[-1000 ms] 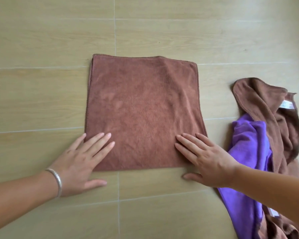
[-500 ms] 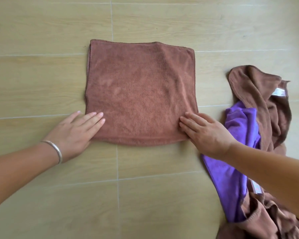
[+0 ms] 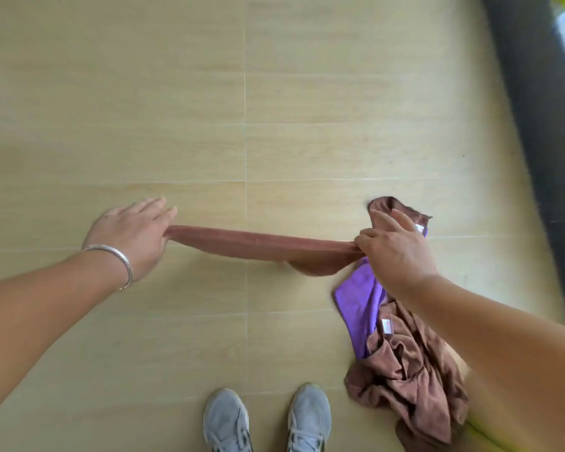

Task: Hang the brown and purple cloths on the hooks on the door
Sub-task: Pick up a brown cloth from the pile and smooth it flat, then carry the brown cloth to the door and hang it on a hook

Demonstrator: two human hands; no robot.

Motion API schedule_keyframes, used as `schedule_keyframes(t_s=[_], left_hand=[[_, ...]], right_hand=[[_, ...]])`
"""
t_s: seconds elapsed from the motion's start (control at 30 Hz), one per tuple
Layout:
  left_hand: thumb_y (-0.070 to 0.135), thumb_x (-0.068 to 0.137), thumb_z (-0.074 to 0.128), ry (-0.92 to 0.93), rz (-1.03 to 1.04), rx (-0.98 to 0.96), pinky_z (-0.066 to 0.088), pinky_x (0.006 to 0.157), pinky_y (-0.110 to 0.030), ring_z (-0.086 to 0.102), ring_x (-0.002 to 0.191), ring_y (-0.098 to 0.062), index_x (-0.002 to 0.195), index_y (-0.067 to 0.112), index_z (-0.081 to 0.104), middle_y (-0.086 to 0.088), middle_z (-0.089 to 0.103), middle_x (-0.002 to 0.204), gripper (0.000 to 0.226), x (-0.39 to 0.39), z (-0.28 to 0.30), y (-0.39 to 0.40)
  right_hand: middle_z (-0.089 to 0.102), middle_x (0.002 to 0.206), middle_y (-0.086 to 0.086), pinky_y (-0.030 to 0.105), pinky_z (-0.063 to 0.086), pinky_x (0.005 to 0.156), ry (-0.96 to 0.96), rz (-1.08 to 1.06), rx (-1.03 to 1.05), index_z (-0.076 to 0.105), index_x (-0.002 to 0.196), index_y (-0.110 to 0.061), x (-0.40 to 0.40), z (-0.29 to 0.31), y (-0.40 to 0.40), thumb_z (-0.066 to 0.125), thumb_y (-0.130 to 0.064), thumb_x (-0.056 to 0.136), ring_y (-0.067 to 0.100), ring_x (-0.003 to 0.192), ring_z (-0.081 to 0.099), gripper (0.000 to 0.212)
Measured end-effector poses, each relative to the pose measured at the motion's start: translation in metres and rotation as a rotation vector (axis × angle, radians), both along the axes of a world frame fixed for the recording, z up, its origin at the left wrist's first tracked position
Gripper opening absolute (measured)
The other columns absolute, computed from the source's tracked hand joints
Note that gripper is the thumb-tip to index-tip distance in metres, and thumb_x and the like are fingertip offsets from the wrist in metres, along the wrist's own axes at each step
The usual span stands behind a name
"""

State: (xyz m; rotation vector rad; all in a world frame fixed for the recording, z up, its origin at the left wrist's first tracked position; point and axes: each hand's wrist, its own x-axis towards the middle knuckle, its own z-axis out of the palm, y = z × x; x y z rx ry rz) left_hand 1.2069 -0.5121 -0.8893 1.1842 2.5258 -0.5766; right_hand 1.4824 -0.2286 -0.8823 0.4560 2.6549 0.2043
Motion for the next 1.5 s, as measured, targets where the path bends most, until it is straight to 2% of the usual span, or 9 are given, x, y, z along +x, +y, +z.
schedule_keyframes(t_s=[0.23, 0.4, 0.53, 0.73, 0.97, 1.1, 1.27, 1.4, 1.5], left_hand=[[0.042, 0.1, 0.026, 0.041, 0.089, 0.016, 0.032, 0.108, -0.036, 0.024, 0.143, -0.014, 0.147, 0.029, 0.029, 0.005, 0.024, 0.157, 0.049, -0.004, 0.233, 0.0], [0.045, 0.1, 0.024, 0.081, 0.082, 0.1, 0.034, 0.107, -0.036, 0.029, 0.14, -0.015, 0.144, 0.027, 0.033, 0.004, 0.031, 0.154, 0.049, -0.005, 0.408, -0.005], [0.045, 0.101, 0.021, 0.106, 0.055, 0.146, 0.029, 0.11, -0.036, 0.024, 0.142, -0.013, 0.147, 0.028, 0.03, 0.005, 0.027, 0.156, 0.049, -0.007, 0.524, -0.02], [0.044, 0.102, 0.015, 0.202, -0.013, 0.215, 0.02, 0.113, -0.041, 0.022, 0.142, -0.013, 0.147, 0.034, 0.026, 0.006, 0.029, 0.154, 0.047, -0.019, 0.664, -0.024], [0.043, 0.102, 0.016, 0.309, -0.029, 0.313, 0.017, 0.113, -0.048, 0.025, 0.14, -0.012, 0.138, 0.037, 0.034, 0.009, 0.039, 0.144, 0.041, -0.024, 0.784, -0.033], [0.045, 0.102, 0.013, 0.319, 0.025, 0.372, 0.006, 0.116, -0.053, 0.013, 0.146, -0.013, 0.143, 0.038, 0.03, 0.009, 0.026, 0.154, 0.045, -0.025, 0.839, -0.039], [0.043, 0.102, 0.012, 0.385, 0.064, 0.406, 0.003, 0.116, -0.057, 0.011, 0.145, -0.013, 0.138, 0.039, 0.036, 0.011, 0.027, 0.152, 0.044, -0.03, 0.892, -0.057], [0.045, 0.1, 0.009, 0.434, 0.088, 0.441, 0.01, 0.113, -0.058, 0.022, 0.14, -0.011, 0.132, 0.042, 0.039, 0.015, 0.041, 0.136, 0.045, -0.035, 0.92, -0.077], [0.045, 0.1, 0.006, 0.443, 0.123, 0.465, 0.004, 0.114, -0.058, 0.013, 0.145, -0.014, 0.137, 0.046, 0.035, 0.013, 0.035, 0.146, 0.047, -0.042, 0.935, -0.093]], right_hand=[[0.065, 0.112, -0.013, 0.036, 0.007, 0.116, 0.085, -0.026, 0.003, 0.062, 0.114, -0.033, -0.015, 0.237, -0.001, 0.044, -0.014, 0.087, 0.013, 0.129, 0.041, 0.037], [0.066, 0.097, -0.013, 0.035, 0.018, 0.112, 0.226, -0.044, 0.082, 0.062, 0.102, -0.032, -0.018, 0.413, -0.001, 0.049, -0.013, 0.079, 0.015, 0.115, 0.049, 0.033], [0.067, 0.089, -0.013, 0.028, 0.029, 0.1, 0.299, -0.047, 0.137, 0.061, 0.099, -0.031, -0.023, 0.528, 0.003, 0.047, -0.008, 0.081, 0.014, 0.102, 0.054, 0.033], [0.058, 0.072, -0.009, 0.027, 0.032, 0.08, 0.428, -0.037, 0.268, 0.063, 0.093, -0.032, -0.034, 0.668, 0.01, 0.048, -0.009, 0.086, 0.018, 0.086, 0.058, 0.028], [0.066, 0.096, -0.013, 0.029, 0.034, 0.097, 0.574, -0.027, 0.239, 0.065, 0.098, -0.032, -0.047, 0.788, 0.015, 0.042, -0.022, 0.094, 0.013, 0.11, 0.053, 0.026], [0.062, 0.103, -0.013, 0.033, 0.029, 0.1, 0.667, -0.018, 0.219, 0.066, 0.094, -0.028, -0.051, 0.837, 0.004, 0.044, -0.026, 0.096, 0.012, 0.121, 0.047, 0.022], [0.055, 0.127, -0.02, 0.042, 0.012, 0.117, 0.697, 0.0, 0.197, 0.063, 0.115, -0.033, -0.058, 0.888, -0.011, 0.037, -0.033, 0.1, 0.009, 0.141, 0.026, 0.03], [0.045, 0.141, -0.018, 0.045, 0.008, 0.119, 0.727, 0.059, 0.243, 0.055, 0.129, -0.035, -0.068, 0.922, -0.03, 0.031, -0.036, 0.102, 0.011, 0.146, 0.015, 0.036], [0.043, 0.145, -0.013, 0.046, 0.009, 0.119, 0.744, 0.098, 0.296, 0.055, 0.129, -0.033, -0.079, 0.942, -0.042, 0.031, -0.034, 0.101, 0.014, 0.147, 0.014, 0.037]])
